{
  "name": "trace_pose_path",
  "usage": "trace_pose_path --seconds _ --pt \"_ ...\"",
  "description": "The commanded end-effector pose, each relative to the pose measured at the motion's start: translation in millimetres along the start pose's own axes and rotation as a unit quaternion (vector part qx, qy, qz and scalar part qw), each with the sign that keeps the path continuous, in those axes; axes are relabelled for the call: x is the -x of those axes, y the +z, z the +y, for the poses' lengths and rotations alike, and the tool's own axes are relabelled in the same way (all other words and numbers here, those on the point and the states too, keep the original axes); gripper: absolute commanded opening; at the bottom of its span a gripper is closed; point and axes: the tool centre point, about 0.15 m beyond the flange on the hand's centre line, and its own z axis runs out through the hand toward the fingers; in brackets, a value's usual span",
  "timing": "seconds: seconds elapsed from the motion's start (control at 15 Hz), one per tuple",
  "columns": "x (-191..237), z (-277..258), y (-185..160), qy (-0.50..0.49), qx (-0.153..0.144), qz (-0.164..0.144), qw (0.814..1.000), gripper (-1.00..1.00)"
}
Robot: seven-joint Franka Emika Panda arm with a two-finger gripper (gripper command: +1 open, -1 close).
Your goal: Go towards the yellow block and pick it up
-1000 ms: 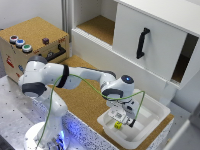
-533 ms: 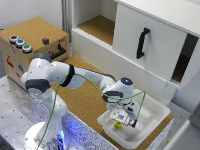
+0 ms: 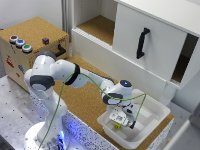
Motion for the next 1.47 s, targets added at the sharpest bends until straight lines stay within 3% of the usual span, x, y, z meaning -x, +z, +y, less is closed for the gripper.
trace_pose_path --seconds 0.0,0.4,0.53,0.67,0.8,1.0,1.4 --pt "16 -27 2 0.021 0.042 0.028 0.999 -1.00" --pt "43 -28 -15 0.063 0.055 0.001 0.996 -1.00" --pt "45 -26 -29 0.080 0.056 0.010 0.995 -1.00" --pt "36 -25 -55 0.102 0.049 0.041 0.993 -1.00" --pt "23 -26 -93 0.120 0.039 0.094 0.988 -1.00" --pt "-5 -40 -149 0.100 0.053 0.160 0.981 -1.00" --pt "-56 -127 -210 -0.007 0.021 0.225 0.974 -1.00"
